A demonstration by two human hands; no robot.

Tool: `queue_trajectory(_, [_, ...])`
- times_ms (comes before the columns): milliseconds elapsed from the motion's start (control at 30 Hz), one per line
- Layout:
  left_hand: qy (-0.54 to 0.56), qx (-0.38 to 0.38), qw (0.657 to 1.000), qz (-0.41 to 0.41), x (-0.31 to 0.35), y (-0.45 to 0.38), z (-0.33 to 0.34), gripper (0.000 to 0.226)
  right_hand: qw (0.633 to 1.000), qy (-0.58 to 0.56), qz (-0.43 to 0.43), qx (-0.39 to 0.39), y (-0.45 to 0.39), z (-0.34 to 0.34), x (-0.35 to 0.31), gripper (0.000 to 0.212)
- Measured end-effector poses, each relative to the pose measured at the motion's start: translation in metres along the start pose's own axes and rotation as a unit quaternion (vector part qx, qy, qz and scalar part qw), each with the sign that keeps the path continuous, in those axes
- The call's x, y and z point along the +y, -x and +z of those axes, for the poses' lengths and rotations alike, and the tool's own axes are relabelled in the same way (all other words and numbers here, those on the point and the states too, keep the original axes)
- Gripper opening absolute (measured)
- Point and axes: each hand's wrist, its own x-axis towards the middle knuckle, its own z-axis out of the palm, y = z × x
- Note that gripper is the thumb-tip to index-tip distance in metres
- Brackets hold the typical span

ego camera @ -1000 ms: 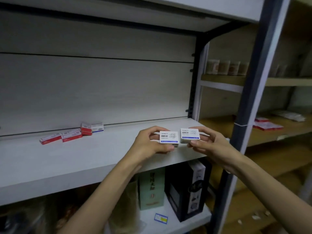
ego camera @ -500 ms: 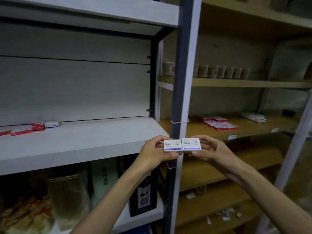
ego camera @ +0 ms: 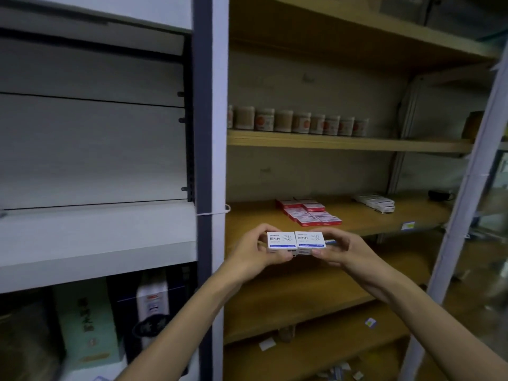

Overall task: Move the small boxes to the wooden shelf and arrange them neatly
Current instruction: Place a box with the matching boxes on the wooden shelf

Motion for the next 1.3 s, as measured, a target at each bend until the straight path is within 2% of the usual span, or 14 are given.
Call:
queue_trajectory(200, [-0.002, 0.001, 1.0, -0.01, -0.005, -0.075, 0.055, 0.042, 1.0, 0.001, 0.017, -0.007, -0.047, -0.072, 0.035, 0.044])
queue_trajectory(333, [-0.003, -0.003, 1.0, 0.013, 0.001, -0.123, 0.095, 0.045, 1.0, 0.005, 0.012, -0.003, -0.071, -0.125, 0.055, 0.043])
queue_trajectory(633, [-0.09, -0.017, 0.995, 0.026, 0.019, -0.204, 0.187, 0.039, 1.0, 0.012, 0.013, 0.013, -0.114, -0.24, 0.098, 0.04])
queue_trajectory(833, [-0.109, -0.004, 0.994, 0.002, 0.031, -0.253, 0.253, 0.038, 0.999, 0.045, -0.004, 0.007, -0.155, -0.324, 0.128, 0.041])
queue_trajectory(967, [-0.14, 0.031, 0.99, -0.013, 0.036, -0.286, 0.299, 0.036, 0.998, 0.064, -0.017, 0.02, -0.184, -0.393, 0.15, 0.036])
queue_trajectory(1033, [-0.169, 0.049, 0.984, -0.029, 0.037, -0.302, 0.321, 0.036, 0.995, 0.09, -0.024, 0.029, -0.197, -0.425, 0.162, 0.034])
queue_trajectory(1167, [-0.219, 0.087, 0.969, -0.077, 0.032, -0.327, 0.356, 0.037, 0.968, 0.246, -0.021, 0.042, -0.23, -0.466, 0.19, 0.035])
queue_trajectory(1300, [-0.268, 0.106, 0.951, -0.112, 0.026, -0.343, 0.383, 0.051, 0.957, 0.29, -0.024, 0.021, -0.256, -0.477, 0.21, 0.042])
